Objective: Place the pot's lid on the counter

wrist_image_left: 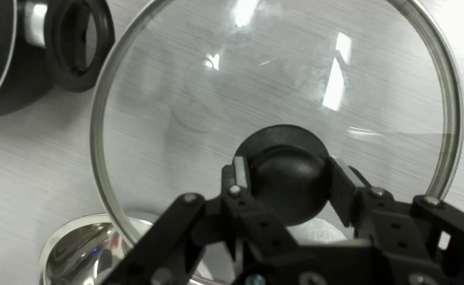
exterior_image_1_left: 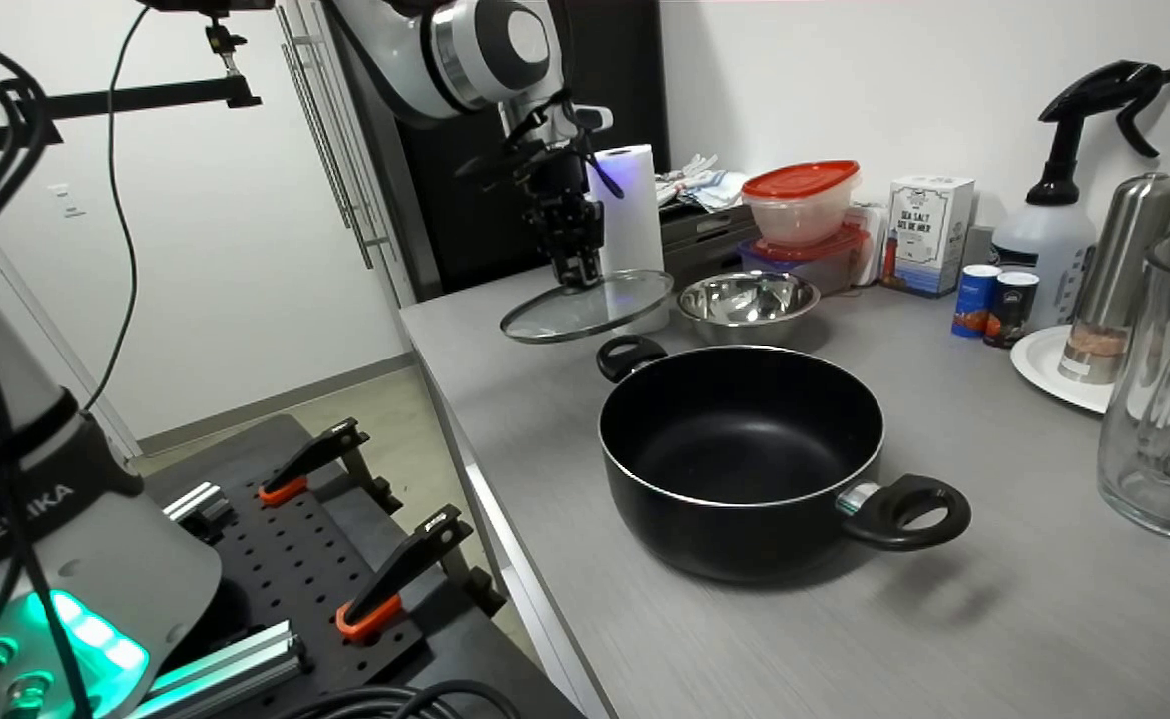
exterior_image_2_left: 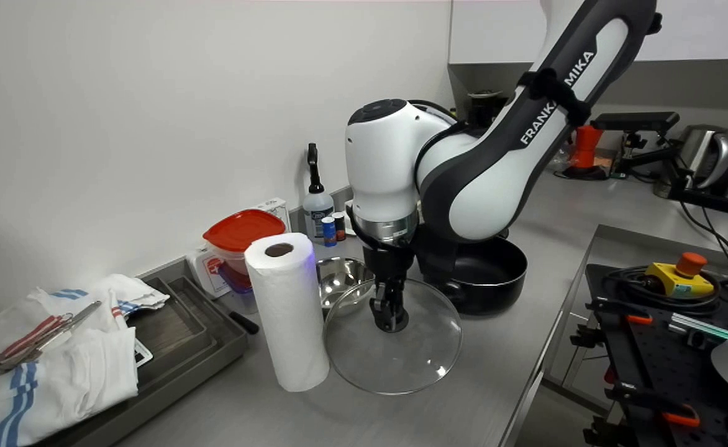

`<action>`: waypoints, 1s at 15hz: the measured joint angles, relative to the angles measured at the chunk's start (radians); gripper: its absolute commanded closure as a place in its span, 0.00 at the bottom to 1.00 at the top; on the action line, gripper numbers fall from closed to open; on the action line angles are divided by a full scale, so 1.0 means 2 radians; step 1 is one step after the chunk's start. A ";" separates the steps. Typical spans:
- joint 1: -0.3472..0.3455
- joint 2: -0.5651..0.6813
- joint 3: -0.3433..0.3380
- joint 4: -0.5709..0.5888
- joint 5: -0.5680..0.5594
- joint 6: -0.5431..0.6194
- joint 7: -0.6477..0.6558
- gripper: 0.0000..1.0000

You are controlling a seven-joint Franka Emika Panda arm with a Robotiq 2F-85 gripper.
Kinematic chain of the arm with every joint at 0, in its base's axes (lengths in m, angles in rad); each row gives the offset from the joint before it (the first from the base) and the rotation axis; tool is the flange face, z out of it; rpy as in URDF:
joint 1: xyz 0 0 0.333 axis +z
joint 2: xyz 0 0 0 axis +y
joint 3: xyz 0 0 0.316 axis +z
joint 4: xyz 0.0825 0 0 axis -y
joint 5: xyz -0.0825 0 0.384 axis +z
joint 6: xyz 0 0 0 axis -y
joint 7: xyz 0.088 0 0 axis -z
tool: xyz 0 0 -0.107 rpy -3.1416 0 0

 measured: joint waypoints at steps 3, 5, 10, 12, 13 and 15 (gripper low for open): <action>-0.001 0.023 0.000 0.016 0.017 0.001 -0.026 0.75; -0.003 0.036 0.000 0.023 0.025 0.001 -0.039 0.75; -0.017 0.064 0.000 0.037 0.053 0.002 -0.074 0.75; -0.026 0.074 0.000 0.041 0.066 0.004 -0.091 0.75; -0.031 0.078 0.000 0.043 0.073 0.005 -0.099 0.75; -0.041 0.087 0.001 0.046 0.084 0.008 -0.114 0.75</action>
